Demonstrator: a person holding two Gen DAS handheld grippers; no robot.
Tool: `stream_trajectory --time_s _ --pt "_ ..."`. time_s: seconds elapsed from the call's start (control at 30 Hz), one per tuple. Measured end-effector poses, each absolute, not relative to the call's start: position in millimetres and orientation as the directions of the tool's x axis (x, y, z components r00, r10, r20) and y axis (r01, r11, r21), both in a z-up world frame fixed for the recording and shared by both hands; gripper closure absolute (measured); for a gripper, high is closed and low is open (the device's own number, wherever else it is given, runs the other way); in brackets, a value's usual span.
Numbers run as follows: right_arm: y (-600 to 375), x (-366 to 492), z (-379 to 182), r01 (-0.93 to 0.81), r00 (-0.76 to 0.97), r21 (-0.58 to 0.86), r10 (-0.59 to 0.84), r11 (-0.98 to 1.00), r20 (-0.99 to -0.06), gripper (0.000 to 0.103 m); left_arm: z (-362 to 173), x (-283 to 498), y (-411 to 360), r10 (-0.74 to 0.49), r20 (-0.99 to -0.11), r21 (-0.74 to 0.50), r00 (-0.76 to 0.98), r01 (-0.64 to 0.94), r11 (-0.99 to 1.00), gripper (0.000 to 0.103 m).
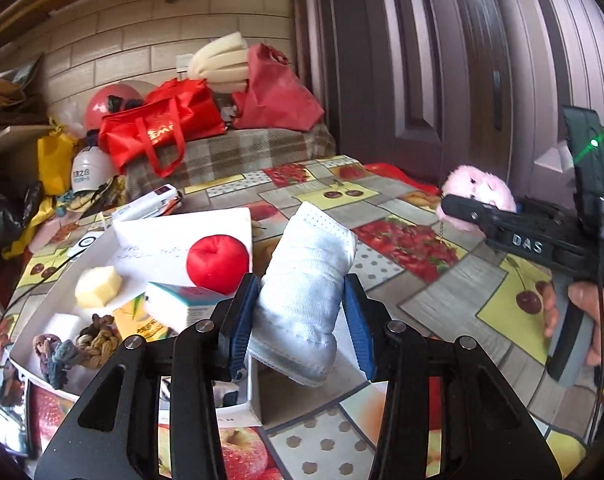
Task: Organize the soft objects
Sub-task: 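Grasp the white rolled cloth with the left tool while the right tool grasps the pink fluffy plush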
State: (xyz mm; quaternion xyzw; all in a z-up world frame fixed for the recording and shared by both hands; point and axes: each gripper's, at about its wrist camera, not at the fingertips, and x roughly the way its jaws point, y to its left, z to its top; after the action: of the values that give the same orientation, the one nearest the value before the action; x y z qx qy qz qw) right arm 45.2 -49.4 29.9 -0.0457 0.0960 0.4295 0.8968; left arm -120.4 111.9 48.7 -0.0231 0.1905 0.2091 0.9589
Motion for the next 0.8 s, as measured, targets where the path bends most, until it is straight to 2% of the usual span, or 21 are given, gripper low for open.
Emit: stream_trajectory --time_s 0.33,0.8 --pt "-29.3 25.2 27.1 -0.825 0.544 0.027 0.807 0.564 -0.23 0.048 51.2 -128.5 118.0 0.402 -0.353 -0.001 0.845 -0.43 0.903 0.06" --pt "9.8 -22.0 21.1 -0.89 0.452 -0.053 0.859 0.454 -0.241 0.048 50.7 -137.1 139.7 0.462 -0.354 -0.009 0.813 -0.497 0.868 0.06"
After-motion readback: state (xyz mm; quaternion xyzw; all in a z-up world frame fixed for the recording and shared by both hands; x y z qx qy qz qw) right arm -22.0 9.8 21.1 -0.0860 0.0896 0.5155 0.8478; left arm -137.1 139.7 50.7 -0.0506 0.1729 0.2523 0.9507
